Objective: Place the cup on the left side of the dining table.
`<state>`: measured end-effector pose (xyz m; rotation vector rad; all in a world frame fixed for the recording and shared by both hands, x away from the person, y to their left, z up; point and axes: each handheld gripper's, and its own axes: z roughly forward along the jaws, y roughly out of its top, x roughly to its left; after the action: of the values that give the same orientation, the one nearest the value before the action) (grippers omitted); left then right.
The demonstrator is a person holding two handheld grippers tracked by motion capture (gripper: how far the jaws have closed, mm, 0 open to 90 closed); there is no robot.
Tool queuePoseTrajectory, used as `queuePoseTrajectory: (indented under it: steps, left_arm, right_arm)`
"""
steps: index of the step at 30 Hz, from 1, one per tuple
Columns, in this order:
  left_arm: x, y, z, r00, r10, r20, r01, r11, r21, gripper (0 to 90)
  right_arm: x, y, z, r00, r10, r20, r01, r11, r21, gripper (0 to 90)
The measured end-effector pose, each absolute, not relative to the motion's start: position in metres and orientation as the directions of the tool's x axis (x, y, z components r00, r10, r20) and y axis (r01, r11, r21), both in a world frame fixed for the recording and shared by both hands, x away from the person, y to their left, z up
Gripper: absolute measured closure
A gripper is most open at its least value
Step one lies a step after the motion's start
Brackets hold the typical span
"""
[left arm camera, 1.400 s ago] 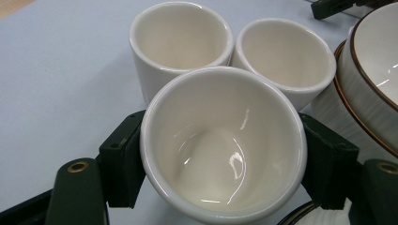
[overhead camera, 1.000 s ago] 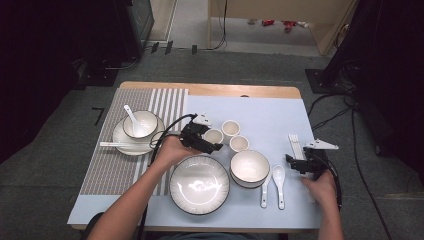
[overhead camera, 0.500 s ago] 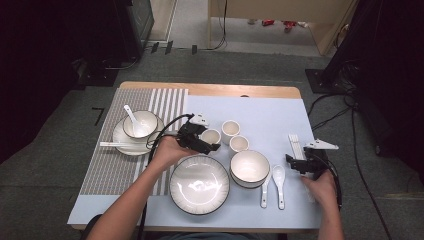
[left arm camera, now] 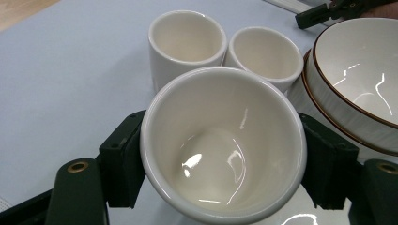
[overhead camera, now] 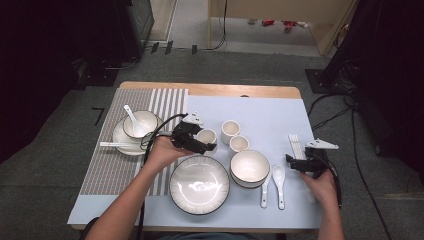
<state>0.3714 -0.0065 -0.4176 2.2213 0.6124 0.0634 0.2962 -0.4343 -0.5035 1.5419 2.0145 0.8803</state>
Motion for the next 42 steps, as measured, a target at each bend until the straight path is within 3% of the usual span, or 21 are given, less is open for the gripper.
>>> queuePoseTrajectory:
  steps: [42]
  left_arm:
    - [0.360, 0.027, -0.409, 0.866, 0.480, -0.142, 0.419, -0.541, 0.729, 27.9]
  right_arm:
    - [0.296, -0.434, -0.504, -0.272, 0.962, 0.026, 0.672, 0.171, 0.720, 12.5]
